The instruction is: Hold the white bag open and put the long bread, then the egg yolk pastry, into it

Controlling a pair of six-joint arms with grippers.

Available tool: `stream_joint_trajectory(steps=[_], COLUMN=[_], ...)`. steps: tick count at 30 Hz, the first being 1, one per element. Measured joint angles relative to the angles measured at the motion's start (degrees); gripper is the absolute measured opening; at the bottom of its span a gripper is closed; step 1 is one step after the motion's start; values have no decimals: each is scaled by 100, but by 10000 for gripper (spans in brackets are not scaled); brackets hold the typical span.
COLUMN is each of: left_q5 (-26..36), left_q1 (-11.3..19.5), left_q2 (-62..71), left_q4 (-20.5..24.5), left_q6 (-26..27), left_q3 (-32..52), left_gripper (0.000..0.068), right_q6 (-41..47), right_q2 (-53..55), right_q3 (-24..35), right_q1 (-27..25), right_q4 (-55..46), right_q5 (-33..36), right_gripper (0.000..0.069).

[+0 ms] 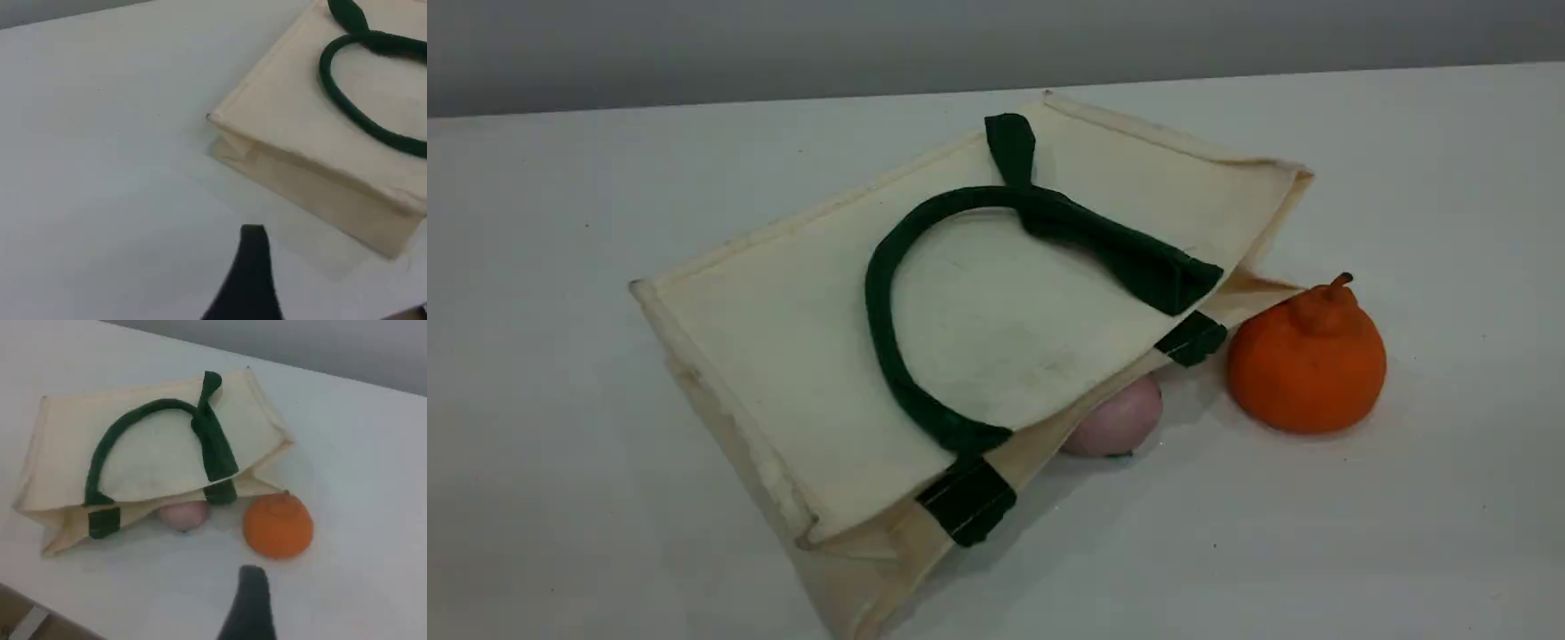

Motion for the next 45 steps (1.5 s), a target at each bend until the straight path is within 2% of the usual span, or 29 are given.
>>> stream_joint_trajectory(steps=[17,20,29,34,38,45], left_q5=[12,12,17,17,17,17], left_q1=[50,283,1231,1713,1958,2114], left_q2=[-82,-82,-78,-78,-78,-78], left_q4=[-7,-19,-19,-19,-13,-13], left_q6=[0,0,0,0,0,0], left_q3=[0,0,0,0,0,0], left_gripper=[592,592,592,592,592,592], right_q6=[0,0,0,0,0,0], right_q2=[-17,-41,-48,-48,-48,-48], right_q3=[0,0,0,0,0,0], right_q1=[-119,-373,-1405,-1762,-1784,-2000], right_q4=[4,4,11,11,6,6], right_q5=[0,4,4,4,4,-1], right_gripper=[561,561,561,561,561,561])
